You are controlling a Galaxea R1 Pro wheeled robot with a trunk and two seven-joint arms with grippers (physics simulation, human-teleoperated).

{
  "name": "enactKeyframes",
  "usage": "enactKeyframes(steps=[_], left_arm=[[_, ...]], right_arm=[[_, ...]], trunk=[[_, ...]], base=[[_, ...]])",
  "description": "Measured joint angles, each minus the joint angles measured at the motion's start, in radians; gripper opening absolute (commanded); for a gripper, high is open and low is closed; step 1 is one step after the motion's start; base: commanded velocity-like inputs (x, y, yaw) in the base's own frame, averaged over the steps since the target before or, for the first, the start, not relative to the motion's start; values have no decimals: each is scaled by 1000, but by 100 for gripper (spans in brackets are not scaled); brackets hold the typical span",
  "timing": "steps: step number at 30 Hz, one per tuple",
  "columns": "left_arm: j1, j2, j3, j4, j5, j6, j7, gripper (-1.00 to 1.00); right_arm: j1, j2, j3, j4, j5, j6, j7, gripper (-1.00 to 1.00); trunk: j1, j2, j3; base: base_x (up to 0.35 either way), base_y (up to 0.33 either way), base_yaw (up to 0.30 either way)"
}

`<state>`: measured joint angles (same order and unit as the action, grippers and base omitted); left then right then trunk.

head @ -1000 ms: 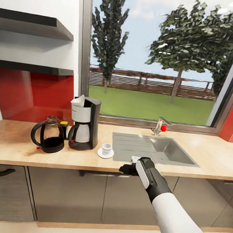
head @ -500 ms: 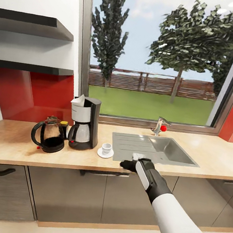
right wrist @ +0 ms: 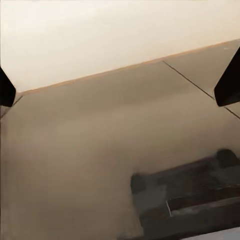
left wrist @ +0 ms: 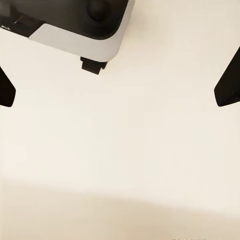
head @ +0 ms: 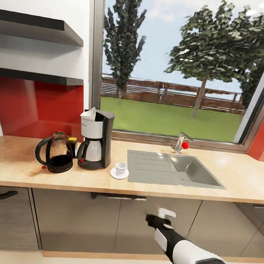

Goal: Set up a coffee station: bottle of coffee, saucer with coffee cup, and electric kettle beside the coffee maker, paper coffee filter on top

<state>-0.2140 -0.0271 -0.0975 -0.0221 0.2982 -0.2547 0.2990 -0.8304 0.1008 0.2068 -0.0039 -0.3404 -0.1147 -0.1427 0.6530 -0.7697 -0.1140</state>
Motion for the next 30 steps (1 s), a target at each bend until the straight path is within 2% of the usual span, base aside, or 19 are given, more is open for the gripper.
enactKeyframes(steps=[2,3,8,10,11,12,14,16,20,26,30], left_arm=[[0,0,-1,0,-1,0,0,100],[0,0,-1,0,-1,0,0,100],[0,-5,-3,0,-2,0,1,100],[0,-11,-3,0,-2,0,2,100],[0,-13,-3,0,-2,0,2,100],[0,-13,-3,0,-2,0,1,100],[0,-14,-3,0,-1,0,0,100],[0,-15,-1,-1,1,-3,-1,100],[0,-25,2,-4,2,-7,-2,100],[0,-15,2,-2,-2,-8,-3,100],[0,-18,1,0,1,-6,-3,100]], right_arm=[[21,0,-1,56,-3,-152,-2,100],[71,0,0,73,-4,-205,-2,100],[245,0,1,85,-3,-234,-2,100],[299,1,2,86,1,-204,-2,100],[323,1,3,86,23,-104,-1,100],[339,1,4,86,56,27,9,100],[346,1,5,88,84,105,50,100],[349,1,5,88,114,153,124,100],[350,0,5,86,122,154,142,100],[350,0,6,85,123,152,144,100],[350,0,5,85,123,152,144,100]], trunk=[[0,0,0],[0,0,0],[0,0,0],[0,0,0],[0,0,0],[0,0,0],[0,0,0],[0,0,0],[0,0,0],[0,0,0],[0,0,0]], base=[[0,0,0],[0,0,0],[0,0,0],[0,0,0],[0,0,0],[0,0,0],[0,0,0],[0,0,0],[0,0,0],[0,0,0],[0,0,0]])
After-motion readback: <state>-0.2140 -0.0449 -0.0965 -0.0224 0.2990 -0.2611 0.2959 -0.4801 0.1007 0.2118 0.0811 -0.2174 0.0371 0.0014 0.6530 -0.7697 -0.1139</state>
